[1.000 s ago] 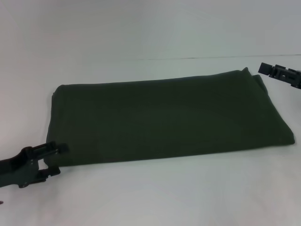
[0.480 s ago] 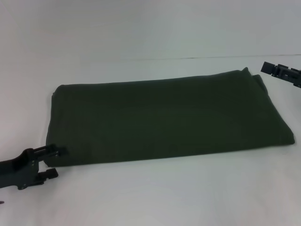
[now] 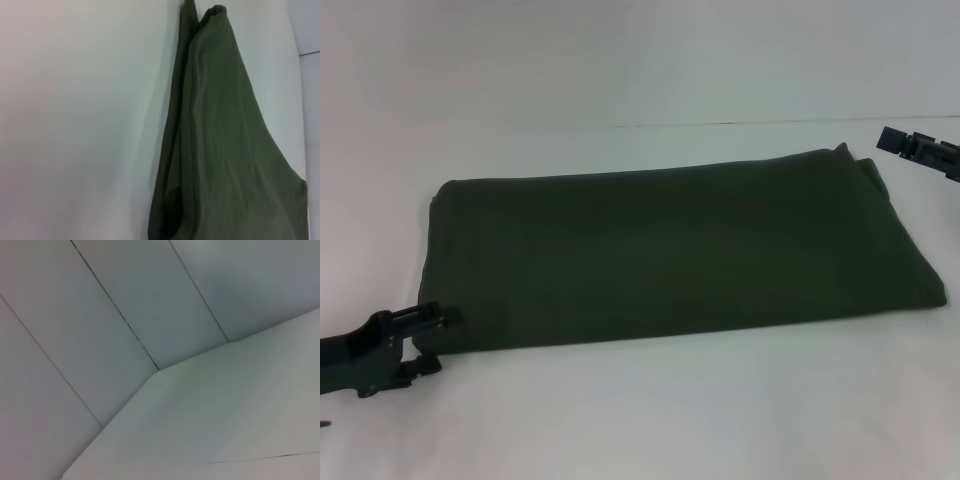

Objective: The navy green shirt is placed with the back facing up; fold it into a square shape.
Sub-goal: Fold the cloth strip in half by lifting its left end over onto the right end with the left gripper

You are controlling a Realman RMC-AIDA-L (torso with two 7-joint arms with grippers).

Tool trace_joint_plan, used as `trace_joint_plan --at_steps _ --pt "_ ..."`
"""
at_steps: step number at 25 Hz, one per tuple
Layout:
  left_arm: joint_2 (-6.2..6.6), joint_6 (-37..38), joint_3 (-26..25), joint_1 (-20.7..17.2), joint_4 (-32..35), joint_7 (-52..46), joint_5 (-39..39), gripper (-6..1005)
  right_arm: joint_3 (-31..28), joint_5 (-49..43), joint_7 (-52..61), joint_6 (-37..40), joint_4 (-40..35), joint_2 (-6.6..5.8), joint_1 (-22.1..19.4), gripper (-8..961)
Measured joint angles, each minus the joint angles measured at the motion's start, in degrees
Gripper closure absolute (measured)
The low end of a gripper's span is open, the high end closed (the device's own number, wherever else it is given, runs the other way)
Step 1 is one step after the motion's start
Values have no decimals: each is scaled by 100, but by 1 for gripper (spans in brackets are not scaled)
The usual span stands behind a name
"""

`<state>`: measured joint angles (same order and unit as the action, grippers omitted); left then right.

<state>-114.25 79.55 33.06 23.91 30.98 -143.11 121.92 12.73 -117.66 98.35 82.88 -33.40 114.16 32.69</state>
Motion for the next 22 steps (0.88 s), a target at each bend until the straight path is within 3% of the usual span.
trace_joint_plan --at_steps 22 --pt "-5 -149 -40 193 -5 -25 198 112 -8 7 0 0 0 0 -8 29"
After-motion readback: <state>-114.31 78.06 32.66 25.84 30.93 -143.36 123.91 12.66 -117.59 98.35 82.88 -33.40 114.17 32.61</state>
